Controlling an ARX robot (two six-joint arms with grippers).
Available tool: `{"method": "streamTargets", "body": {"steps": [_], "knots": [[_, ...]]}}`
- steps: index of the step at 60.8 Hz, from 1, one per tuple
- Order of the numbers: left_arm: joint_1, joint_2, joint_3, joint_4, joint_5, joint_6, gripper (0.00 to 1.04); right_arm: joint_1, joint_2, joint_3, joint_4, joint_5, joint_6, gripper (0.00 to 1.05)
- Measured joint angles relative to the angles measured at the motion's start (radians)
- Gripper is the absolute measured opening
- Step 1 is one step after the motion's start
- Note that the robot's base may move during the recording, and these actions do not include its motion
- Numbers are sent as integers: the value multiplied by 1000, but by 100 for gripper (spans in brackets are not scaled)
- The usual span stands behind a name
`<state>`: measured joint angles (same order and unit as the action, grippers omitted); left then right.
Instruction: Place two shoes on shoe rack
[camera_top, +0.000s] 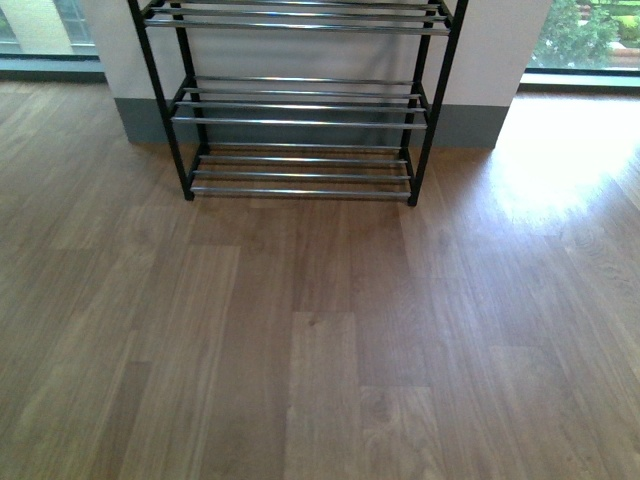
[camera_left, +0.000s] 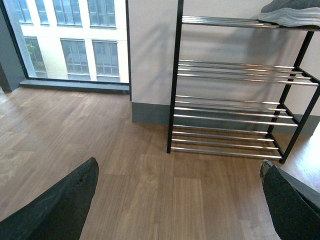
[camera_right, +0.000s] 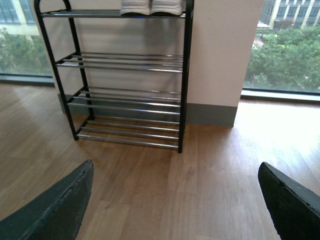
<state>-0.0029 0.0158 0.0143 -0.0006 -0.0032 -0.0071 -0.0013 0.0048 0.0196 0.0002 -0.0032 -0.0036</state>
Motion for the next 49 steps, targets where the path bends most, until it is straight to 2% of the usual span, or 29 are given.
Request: {"method": "streamTargets", "body": {"steps": [49], "knots": [[0,0,0,0,2,0,95,0,0,0,0,3,0,95]]}}
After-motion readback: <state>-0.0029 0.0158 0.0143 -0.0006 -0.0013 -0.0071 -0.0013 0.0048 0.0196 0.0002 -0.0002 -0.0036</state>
